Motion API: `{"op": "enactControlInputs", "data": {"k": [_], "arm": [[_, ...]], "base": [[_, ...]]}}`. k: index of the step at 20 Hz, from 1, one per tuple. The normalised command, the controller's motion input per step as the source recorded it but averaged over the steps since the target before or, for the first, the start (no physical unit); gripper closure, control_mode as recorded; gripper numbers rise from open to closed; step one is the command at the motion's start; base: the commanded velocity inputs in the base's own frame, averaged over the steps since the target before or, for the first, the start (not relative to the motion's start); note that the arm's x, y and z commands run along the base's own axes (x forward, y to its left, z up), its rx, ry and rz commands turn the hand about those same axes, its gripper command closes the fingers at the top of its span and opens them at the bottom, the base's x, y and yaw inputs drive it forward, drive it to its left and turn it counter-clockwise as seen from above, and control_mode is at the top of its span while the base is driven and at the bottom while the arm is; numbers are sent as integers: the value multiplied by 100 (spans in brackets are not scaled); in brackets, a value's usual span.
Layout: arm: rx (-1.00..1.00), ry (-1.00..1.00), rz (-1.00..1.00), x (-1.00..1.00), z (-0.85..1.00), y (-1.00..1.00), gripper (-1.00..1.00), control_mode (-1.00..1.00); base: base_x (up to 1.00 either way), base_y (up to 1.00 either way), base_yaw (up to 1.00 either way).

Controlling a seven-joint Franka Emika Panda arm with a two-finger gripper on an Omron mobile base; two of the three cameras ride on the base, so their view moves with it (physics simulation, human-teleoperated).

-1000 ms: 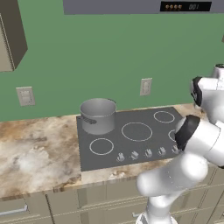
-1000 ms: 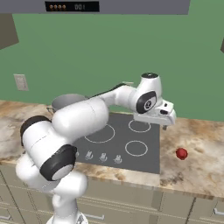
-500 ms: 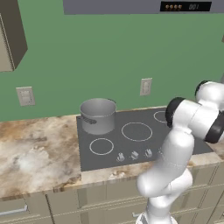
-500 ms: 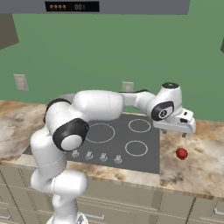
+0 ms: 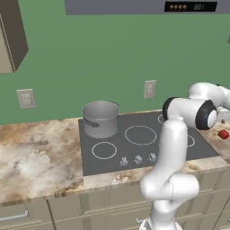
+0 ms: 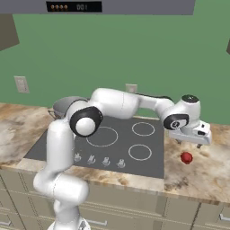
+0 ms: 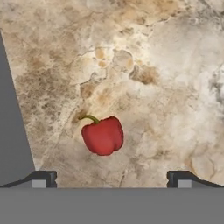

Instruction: Turn on the burner for the pot on the stove. Wait thirty seconds for the pot to heat up. Then add the bell pepper to the pot.

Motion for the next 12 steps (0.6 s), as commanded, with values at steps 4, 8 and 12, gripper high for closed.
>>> {"op": "enactControlInputs", "data": {"k": [4, 8, 12], "arm": [[10, 5, 8, 23, -32, -8, -100, -100], [8, 5, 9, 3, -33, 4, -100, -100], [4, 7, 7, 1, -44, 13, -100, -100]], "base": [[0, 0, 0], [0, 0, 0], [0, 0, 0]]}}
